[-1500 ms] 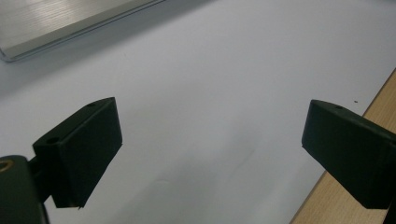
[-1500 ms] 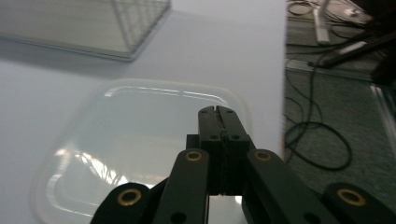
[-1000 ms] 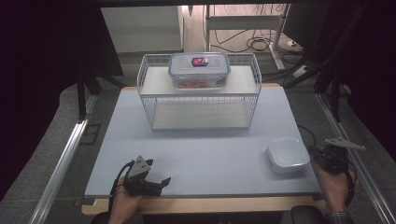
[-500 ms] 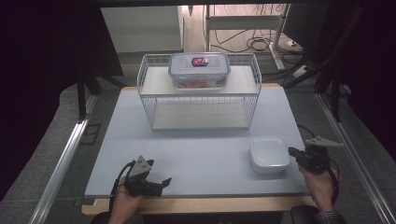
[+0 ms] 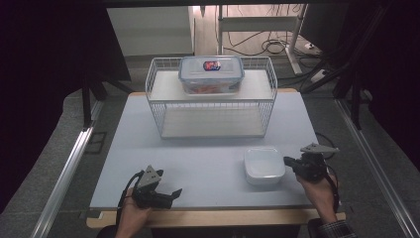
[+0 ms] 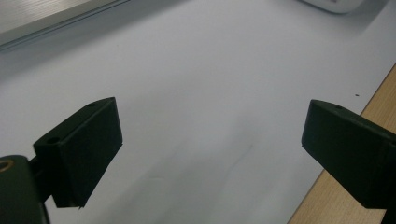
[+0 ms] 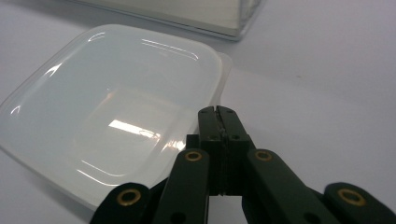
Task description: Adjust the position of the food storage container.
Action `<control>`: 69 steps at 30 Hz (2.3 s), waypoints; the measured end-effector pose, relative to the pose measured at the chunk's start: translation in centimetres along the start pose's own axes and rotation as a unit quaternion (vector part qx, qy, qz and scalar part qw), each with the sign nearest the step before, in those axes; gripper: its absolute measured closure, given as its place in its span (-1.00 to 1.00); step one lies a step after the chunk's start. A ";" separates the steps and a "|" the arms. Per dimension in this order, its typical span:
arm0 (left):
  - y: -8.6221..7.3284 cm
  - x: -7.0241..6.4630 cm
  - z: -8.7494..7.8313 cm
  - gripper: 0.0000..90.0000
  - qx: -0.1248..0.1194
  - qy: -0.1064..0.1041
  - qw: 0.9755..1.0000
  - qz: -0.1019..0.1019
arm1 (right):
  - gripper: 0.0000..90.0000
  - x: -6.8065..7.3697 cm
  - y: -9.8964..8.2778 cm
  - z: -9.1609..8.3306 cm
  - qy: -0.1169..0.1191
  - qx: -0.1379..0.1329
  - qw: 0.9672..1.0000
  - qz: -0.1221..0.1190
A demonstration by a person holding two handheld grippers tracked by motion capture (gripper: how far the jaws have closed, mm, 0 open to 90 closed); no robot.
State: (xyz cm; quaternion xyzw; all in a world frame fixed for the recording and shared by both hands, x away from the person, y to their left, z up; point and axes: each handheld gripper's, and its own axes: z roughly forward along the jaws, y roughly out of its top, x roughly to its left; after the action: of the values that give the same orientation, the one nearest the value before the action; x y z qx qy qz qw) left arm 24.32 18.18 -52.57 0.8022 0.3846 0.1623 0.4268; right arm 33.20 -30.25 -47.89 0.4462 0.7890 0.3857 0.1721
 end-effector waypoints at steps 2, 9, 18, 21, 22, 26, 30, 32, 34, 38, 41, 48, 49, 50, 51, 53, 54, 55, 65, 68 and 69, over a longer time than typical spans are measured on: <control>0.0 0.0 0.0 -0.90 0.001 0.000 1.000 0.000 | 0.99 1.1 0.2 0.6 0.018 0.002 1.000 -0.003; 0.0 -0.1 0.1 -0.90 0.003 0.001 1.000 0.003 | 0.99 3.4 0.9 2.0 0.052 0.003 0.999 -0.016; 0.0 -0.1 0.1 -0.90 0.007 0.000 1.000 0.005 | 0.96 6.4 1.7 3.9 0.087 0.003 0.996 -0.030; 0.0 -0.1 0.2 -0.90 0.008 0.000 1.000 0.005 | 0.96 7.4 2.0 4.5 0.095 0.004 0.995 -0.032; 0.0 -0.1 0.2 -0.90 0.008 0.000 1.000 0.005 | 0.95 7.7 2.1 4.7 0.099 0.004 0.995 -0.032; 0.0 -0.2 0.2 -0.89 0.011 -0.003 1.000 0.005 | 0.95 9.0 2.4 5.4 0.113 0.004 0.993 -0.039; 0.0 -0.2 0.2 -0.89 0.014 -0.005 1.000 0.006 | 0.95 10.4 2.7 6.1 0.124 0.004 0.991 -0.051; 0.0 -0.2 0.2 -0.89 0.015 -0.005 1.000 0.006 | 0.92 10.9 2.9 6.2 0.112 0.001 0.991 -0.070; 0.0 -0.1 0.2 -0.89 0.014 -0.005 1.000 0.003 | 0.87 10.6 2.9 5.9 0.110 -0.007 0.991 -0.069; 0.1 -0.1 0.2 -0.87 0.022 -0.012 1.000 -0.011 | 0.69 10.1 3.1 5.0 0.107 -0.015 0.992 -0.072; 0.1 -0.1 0.1 -0.84 0.023 -0.024 0.999 -0.024 | 0.39 9.6 3.0 4.3 0.120 -0.016 0.990 -0.072; 0.1 0.0 0.1 -0.84 0.022 -0.017 0.999 -0.016 | -0.36 9.3 2.2 3.6 0.130 -0.018 0.985 -0.110; 0.1 -0.1 0.1 -0.84 0.023 -0.017 0.999 -0.016 | -0.36 9.3 2.2 3.6 0.130 -0.018 0.985 -0.110; 0.0 -0.1 0.2 -0.84 0.023 -0.016 1.000 -0.014 | -0.45 9.3 2.1 3.6 0.132 -0.019 0.985 -0.111; 0.0 -0.1 0.2 -0.84 0.024 -0.015 1.000 -0.011 | -0.52 9.3 2.0 3.5 0.132 -0.023 0.985 -0.109; 0.0 -0.1 0.2 -0.85 0.024 -0.013 1.000 -0.008 | -0.64 9.0 1.7 3.3 0.139 -0.027 0.985 -0.098; 0.0 -0.1 0.2 -0.85 0.024 -0.012 1.000 -0.007 | -0.69 8.9 1.5 3.2 0.141 -0.028 0.985 -0.093; 0.0 -0.1 0.2 -0.85 0.024 -0.013 1.000 -0.007 | -0.73 8.8 1.3 3.2 0.138 -0.028 0.986 -0.091; 0.0 0.0 0.3 -0.85 0.024 -0.018 0.999 -0.016 | -0.88 8.5 0.1 3.7 0.141 0.001 0.986 -0.086; 0.0 0.0 0.3 -0.86 0.022 -0.027 0.999 -0.025 | -0.89 8.5 0.1 3.7 0.144 0.001 0.986 -0.082; 0.0 -0.1 0.3 -0.86 0.022 -0.029 0.999 -0.027 | -0.89 8.6 0.1 3.7 0.146 0.000 0.986 -0.080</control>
State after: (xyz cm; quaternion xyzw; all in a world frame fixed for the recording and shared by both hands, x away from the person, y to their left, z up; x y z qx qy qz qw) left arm 24.44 17.96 -52.68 0.8052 0.3970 0.1194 0.4239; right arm 30.91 -21.37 -49.59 0.3207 0.8386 0.4319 0.0858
